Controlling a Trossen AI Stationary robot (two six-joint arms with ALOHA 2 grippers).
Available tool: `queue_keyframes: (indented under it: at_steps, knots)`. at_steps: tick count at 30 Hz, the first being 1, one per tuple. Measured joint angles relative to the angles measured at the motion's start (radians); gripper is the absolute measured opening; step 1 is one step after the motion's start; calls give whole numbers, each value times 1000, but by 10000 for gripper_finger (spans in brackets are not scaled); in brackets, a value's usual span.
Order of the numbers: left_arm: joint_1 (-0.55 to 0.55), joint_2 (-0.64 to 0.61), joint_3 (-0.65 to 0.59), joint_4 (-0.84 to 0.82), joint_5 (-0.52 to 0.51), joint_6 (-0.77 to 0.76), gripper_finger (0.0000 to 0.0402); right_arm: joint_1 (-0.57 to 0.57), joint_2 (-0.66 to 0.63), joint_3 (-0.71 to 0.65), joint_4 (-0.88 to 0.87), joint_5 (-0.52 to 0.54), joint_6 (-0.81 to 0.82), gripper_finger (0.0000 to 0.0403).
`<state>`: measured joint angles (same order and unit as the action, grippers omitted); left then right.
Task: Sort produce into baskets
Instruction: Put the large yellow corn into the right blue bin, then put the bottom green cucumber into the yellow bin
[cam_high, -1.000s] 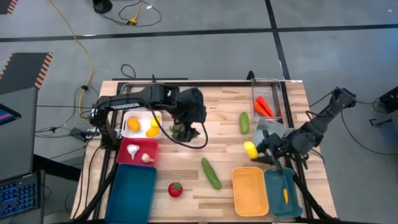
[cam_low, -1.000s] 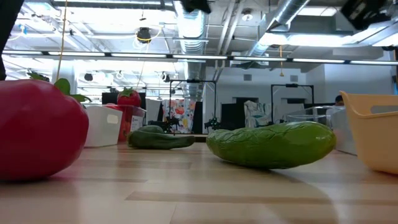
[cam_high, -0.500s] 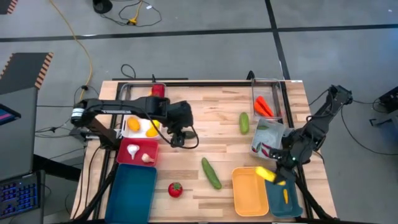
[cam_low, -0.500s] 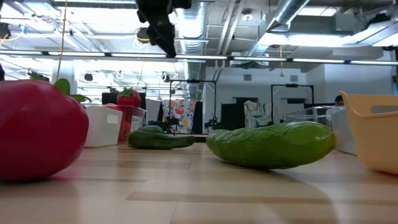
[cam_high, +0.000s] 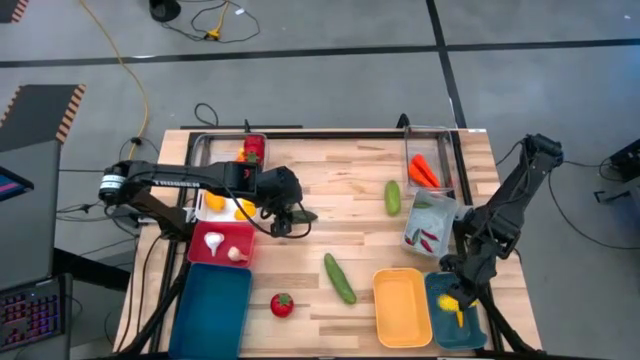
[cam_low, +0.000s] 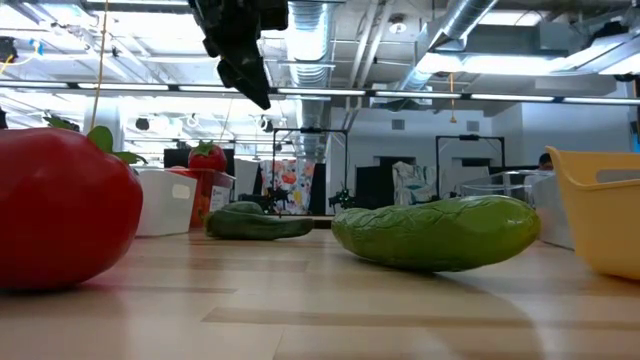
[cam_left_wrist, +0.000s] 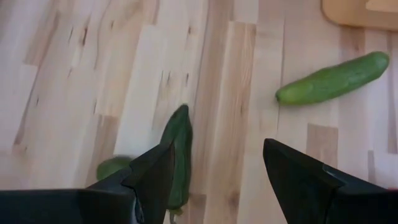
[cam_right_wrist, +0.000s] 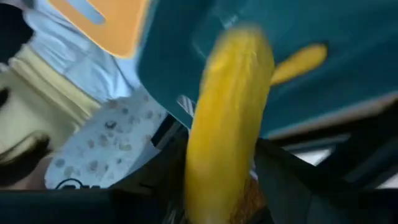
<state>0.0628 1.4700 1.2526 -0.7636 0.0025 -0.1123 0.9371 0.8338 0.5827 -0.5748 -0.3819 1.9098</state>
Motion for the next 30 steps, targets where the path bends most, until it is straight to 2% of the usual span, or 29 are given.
queue_keyframes:
  at_steps: [3, 9, 13, 24, 30]
  knots:
    - [-1, 0, 0, 17, 0, 5, 231, -1, 18, 0, 0, -46, 13, 231]
    - [-9, 1, 0, 48, 15, 10, 231, -2, 22, 0, 13, -55, 12, 243]
    - [-48, 4, 0, 154, 16, 19, 231, -2, 22, 0, 38, -65, -1, 244]
    - [-200, 4, 0, 395, 18, 172, 231, -2, 22, 0, 39, -65, 1, 244]
    - [-241, 17, 1, 509, 17, 180, 231, -7, 22, 0, 63, -65, 5, 244]
